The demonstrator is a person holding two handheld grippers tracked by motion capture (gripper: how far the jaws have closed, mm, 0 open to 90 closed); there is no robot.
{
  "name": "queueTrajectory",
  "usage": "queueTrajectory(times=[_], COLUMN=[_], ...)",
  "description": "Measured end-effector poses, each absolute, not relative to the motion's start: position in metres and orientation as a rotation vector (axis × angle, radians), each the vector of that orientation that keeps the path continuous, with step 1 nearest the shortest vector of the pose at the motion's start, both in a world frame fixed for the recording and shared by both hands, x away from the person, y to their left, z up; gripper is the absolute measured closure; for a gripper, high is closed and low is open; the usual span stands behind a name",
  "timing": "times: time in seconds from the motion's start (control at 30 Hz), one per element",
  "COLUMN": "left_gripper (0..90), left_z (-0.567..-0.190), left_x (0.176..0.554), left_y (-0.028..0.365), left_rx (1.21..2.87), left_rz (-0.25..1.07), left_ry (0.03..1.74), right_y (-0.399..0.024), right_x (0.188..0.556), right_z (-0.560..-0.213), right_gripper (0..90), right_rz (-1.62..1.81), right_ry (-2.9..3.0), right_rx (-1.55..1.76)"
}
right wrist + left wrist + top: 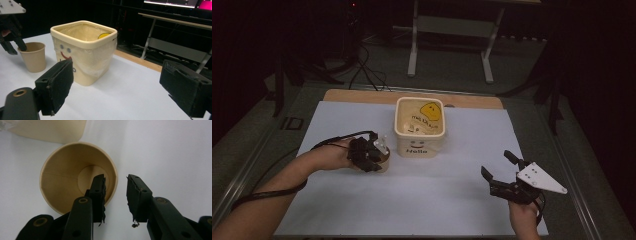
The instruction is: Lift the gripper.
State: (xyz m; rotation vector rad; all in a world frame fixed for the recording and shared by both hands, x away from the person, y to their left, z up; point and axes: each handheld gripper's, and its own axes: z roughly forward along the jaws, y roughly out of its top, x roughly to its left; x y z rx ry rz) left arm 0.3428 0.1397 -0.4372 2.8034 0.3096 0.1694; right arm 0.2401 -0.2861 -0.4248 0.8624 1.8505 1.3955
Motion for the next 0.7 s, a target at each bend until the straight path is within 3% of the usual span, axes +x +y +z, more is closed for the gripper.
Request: queueTrajectory(times=[0.4, 0.7], left_gripper=[84.9, 87.8], left_z=[-0.4456, -0.4428], left_x=[0.3499, 0.3503], left_y=[0.1341, 0.1377], left_rx=[2.843, 2.847], left_rz=[0.17, 0.23], left_ry=[0.245, 0.094], right_y=[-0.2864, -0.2861], right_x=[0.2413, 0.2416], right_z=[-0.4257, -0.4259], right_gripper=[12.0, 12.0], right_rz=[1.391, 1.39], right_ry=[1.863, 1.865], right_rx=[0.865, 0.868])
